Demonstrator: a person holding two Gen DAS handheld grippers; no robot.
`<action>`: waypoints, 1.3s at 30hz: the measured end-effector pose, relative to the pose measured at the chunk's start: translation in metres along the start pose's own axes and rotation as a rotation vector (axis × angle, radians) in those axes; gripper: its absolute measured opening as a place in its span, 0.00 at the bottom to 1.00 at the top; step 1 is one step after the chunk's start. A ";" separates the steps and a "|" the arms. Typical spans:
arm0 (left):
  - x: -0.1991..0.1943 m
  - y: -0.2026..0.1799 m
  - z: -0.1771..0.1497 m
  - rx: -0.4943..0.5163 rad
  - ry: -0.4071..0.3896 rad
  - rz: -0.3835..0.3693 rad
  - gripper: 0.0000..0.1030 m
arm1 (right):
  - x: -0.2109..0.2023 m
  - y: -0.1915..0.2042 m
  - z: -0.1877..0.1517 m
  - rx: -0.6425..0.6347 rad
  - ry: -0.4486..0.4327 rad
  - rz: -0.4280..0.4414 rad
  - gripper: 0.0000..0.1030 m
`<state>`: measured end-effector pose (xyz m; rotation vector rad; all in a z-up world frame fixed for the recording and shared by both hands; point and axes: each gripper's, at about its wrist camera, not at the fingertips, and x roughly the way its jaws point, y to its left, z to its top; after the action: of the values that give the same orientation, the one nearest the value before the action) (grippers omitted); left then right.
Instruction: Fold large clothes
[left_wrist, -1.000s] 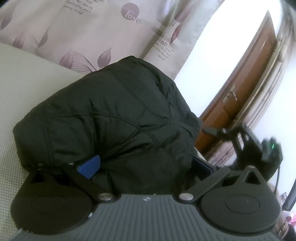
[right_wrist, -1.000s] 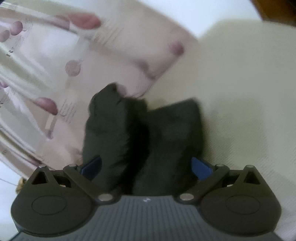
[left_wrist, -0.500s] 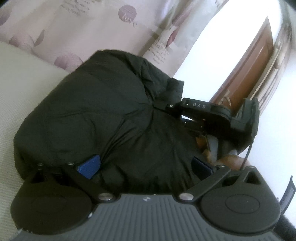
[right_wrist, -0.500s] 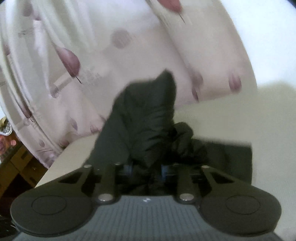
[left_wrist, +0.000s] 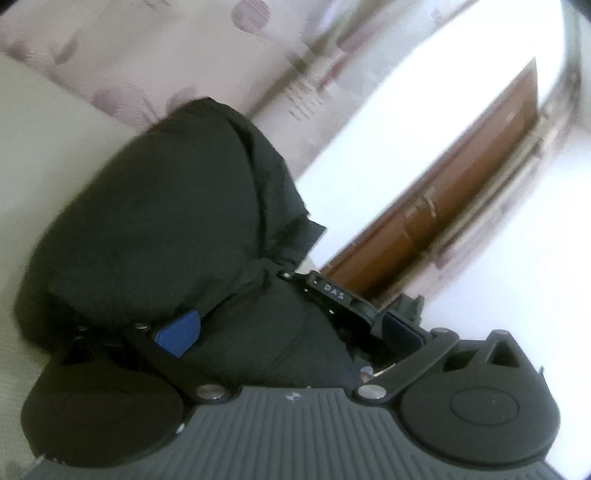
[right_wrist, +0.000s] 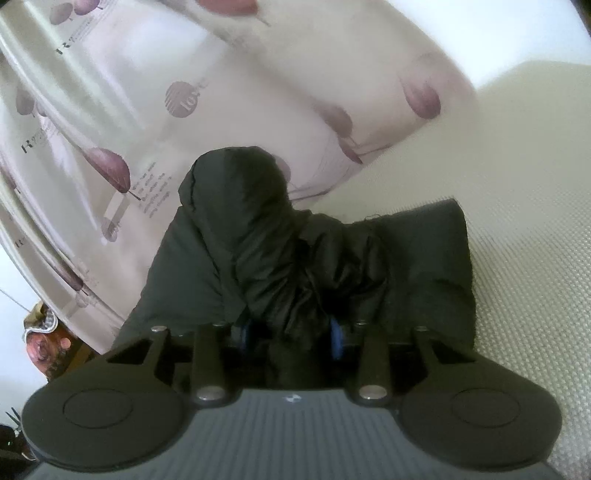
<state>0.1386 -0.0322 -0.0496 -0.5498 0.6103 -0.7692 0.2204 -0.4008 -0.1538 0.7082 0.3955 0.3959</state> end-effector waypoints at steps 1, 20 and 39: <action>0.006 -0.001 0.000 0.018 0.012 0.008 0.99 | -0.002 0.003 0.002 -0.002 0.002 -0.008 0.39; 0.043 -0.014 -0.028 0.237 0.084 0.099 0.99 | 0.021 0.201 0.013 -0.921 -0.033 -0.311 0.39; 0.037 -0.024 -0.026 0.217 0.120 0.004 0.97 | 0.042 0.047 0.007 -0.530 0.094 -0.319 0.36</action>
<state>0.1311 -0.0809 -0.0630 -0.3048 0.6289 -0.8568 0.2492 -0.3524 -0.1258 0.1059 0.4597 0.2152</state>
